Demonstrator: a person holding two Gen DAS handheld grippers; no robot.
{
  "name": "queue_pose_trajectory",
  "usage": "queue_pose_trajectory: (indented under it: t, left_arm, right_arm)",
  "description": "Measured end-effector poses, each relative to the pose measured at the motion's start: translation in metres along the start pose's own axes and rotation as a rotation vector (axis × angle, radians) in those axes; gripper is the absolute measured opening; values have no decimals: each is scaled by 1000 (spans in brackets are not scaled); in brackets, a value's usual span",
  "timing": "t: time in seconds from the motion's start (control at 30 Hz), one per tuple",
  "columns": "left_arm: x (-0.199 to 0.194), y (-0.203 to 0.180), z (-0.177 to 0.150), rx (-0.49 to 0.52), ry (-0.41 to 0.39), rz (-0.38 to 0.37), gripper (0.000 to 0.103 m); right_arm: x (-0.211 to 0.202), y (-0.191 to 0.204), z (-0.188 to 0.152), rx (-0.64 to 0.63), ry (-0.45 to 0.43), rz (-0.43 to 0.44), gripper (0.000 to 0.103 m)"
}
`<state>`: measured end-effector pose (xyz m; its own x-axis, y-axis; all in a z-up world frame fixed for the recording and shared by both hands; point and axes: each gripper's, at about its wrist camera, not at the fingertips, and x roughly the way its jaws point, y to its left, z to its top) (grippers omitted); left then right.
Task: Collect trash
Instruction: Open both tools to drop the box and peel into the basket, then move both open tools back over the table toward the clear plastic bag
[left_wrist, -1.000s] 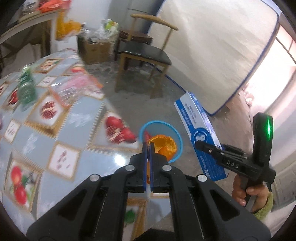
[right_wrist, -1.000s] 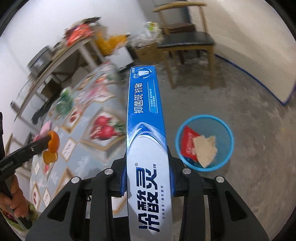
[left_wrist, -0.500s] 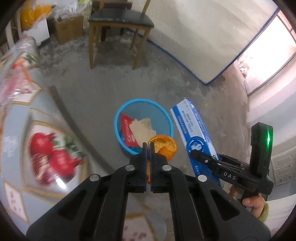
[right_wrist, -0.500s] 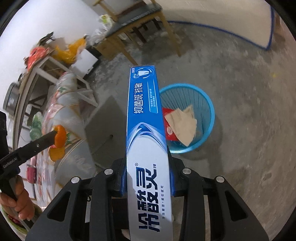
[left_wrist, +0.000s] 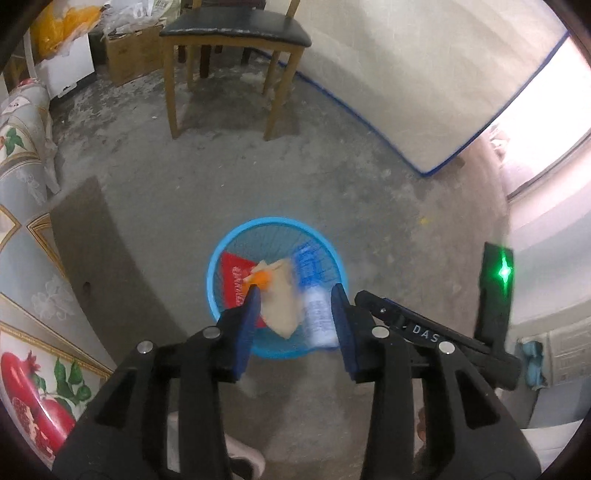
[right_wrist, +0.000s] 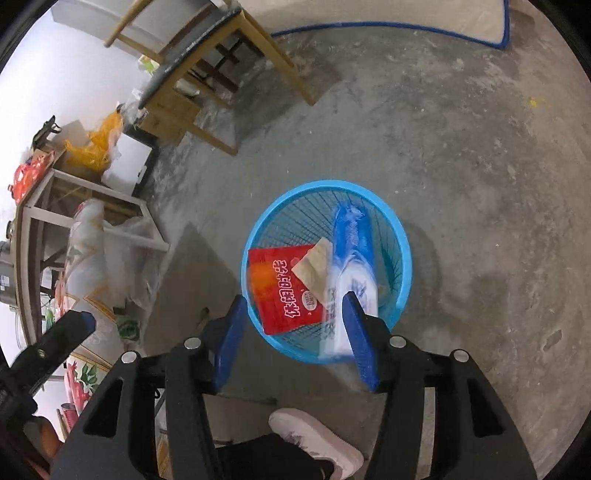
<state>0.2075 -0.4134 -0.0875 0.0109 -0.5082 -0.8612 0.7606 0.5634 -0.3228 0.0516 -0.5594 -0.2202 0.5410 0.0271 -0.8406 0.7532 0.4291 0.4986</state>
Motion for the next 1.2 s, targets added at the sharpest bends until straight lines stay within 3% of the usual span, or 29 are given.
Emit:
queue_pose_trajectory:
  t: [0.23, 0.43, 0.53, 0.7, 0.9, 1.2]
  left_arm:
    - [-34, 13, -11, -23, -55, -17, 39]
    - [-82, 23, -35, -35, -126, -16, 49]
    - [-107, 29, -54, -38, -162, -9, 55]
    - [-154, 48, -93, -59, -235, 4, 65]
    - [-209, 93, -146, -122, -343, 82, 70]
    - [-273, 176, -232, -329, -459, 187, 71]
  right_arm:
    - [-10, -21, -26, 17, 5, -23, 52]
    - [-25, -27, -50, 14, 25, -15, 53]
    - [-36, -20, -56, -6, 14, -2, 60]
    - [-59, 7, -62, -67, -9, 31, 64]
    - [-78, 63, -74, -183, -23, 93, 67]
    - [-79, 155, -98, -329, 33, 204, 68]
